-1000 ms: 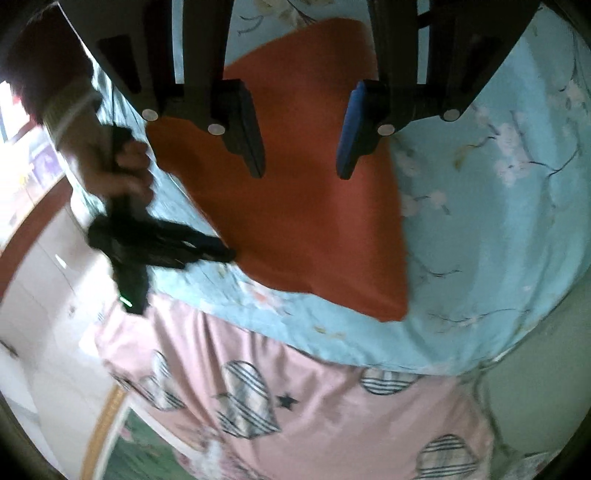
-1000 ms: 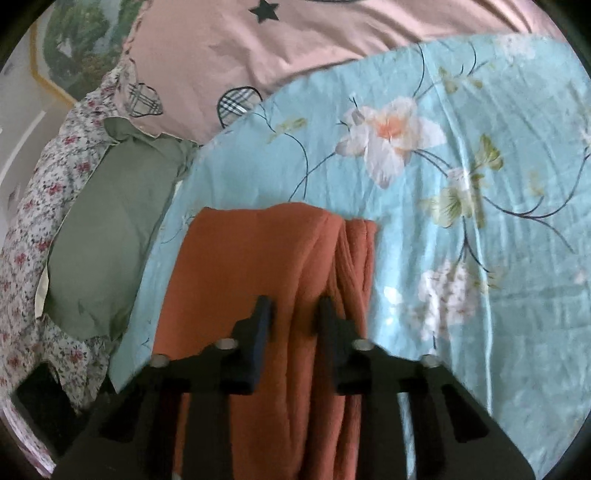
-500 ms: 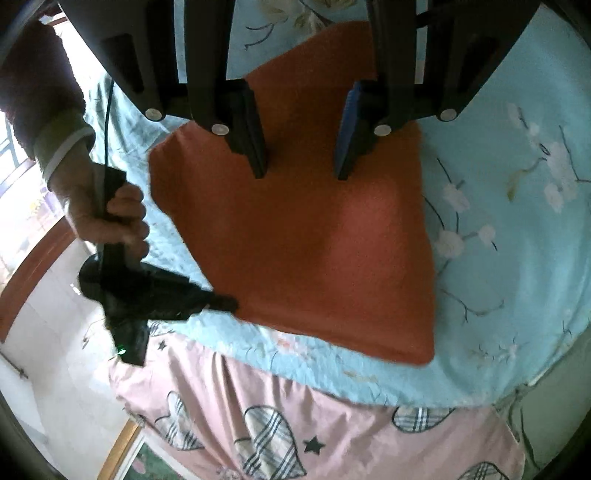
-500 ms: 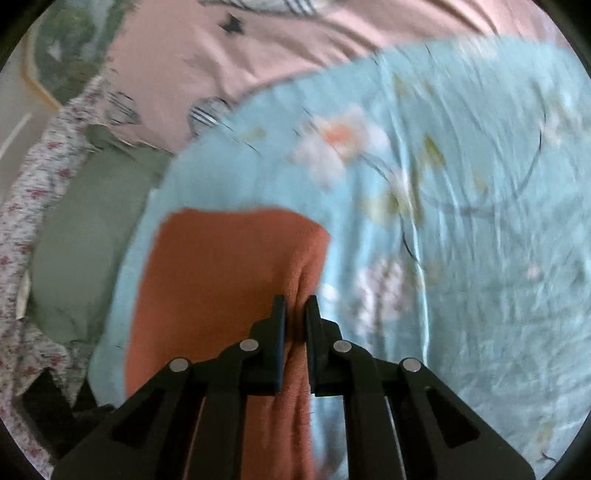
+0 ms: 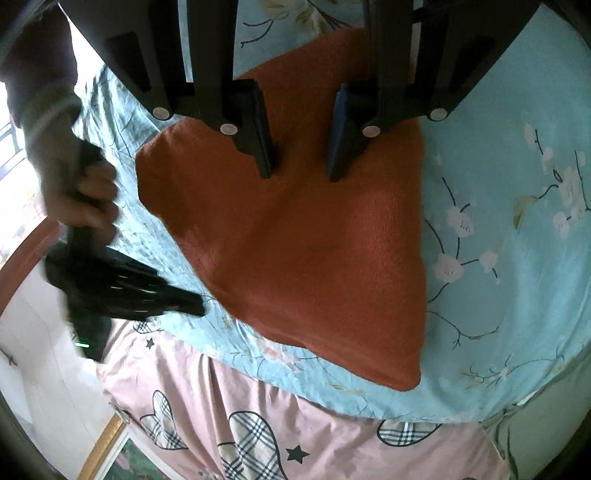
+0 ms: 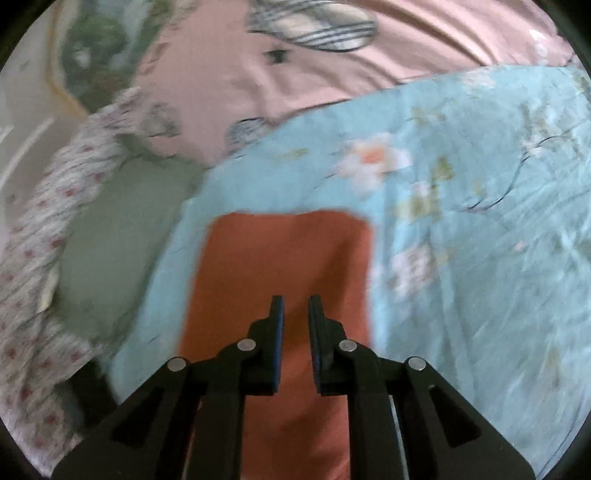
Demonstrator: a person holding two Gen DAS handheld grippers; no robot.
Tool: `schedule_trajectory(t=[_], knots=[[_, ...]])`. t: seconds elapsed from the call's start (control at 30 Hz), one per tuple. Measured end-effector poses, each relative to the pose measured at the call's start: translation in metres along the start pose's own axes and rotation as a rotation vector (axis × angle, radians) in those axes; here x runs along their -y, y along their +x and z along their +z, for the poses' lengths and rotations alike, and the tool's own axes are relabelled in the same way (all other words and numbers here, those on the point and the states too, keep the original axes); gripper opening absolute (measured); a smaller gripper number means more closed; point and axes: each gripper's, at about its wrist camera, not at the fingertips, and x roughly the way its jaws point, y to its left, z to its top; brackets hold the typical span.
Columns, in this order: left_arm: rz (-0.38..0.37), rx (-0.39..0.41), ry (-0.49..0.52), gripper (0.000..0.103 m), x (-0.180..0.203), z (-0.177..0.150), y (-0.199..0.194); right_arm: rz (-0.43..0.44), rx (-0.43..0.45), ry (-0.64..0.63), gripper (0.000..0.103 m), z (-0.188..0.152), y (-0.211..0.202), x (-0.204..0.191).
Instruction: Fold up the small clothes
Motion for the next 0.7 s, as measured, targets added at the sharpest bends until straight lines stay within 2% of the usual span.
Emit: schedule_trajectory(t=[0.07,0.13,0.17,0.2,0.23,0.3,0.4,0.53,0.57,0.67,0.7], knots=[[0.006,0.0,0.001,0.029,0.002,0.0,0.0,-0.038,-0.043,-0.02,0.015,-0.02,0.004,-0.003],[0.008,-0.002,0.003,0.029,0.003,-0.001,-0.002,-0.144,-0.089,-0.02,0.015,-0.032,0.018,0.009],[0.008,-0.003,0.004,0.029,0.002,-0.001,-0.002,-0.174,-0.097,0.01,0.011,-0.037,0.025,0.024],[0.005,-0.004,0.003,0.029,0.001,-0.002,-0.002,-0.159,-0.09,0.045,0.01,-0.04,0.028,0.035],[0.002,-0.006,0.0,0.029,0.0,-0.002,-0.003,-0.14,-0.082,0.085,0.001,-0.04,0.029,0.045],[-0.008,-0.012,-0.008,0.029,-0.002,-0.004,-0.003,-0.106,-0.074,0.141,0.0,-0.04,0.026,0.054],[0.011,-0.016,-0.009,0.029,0.0,-0.01,-0.009,-0.111,-0.057,0.093,0.004,-0.04,0.011,0.037],[0.038,-0.003,0.026,0.03,0.007,-0.017,-0.027,-0.051,-0.053,0.013,0.004,-0.056,-0.011,0.009],[0.036,0.001,0.031,0.03,0.007,-0.019,-0.031,-0.065,-0.067,-0.014,0.005,-0.064,-0.012,0.004],[0.034,-0.006,0.042,0.031,0.005,-0.027,-0.034,-0.209,-0.155,-0.068,0.004,-0.089,0.007,0.012],[0.049,-0.021,0.035,0.031,0.001,-0.031,-0.03,-0.198,-0.15,-0.051,0.004,-0.094,0.011,0.019]])
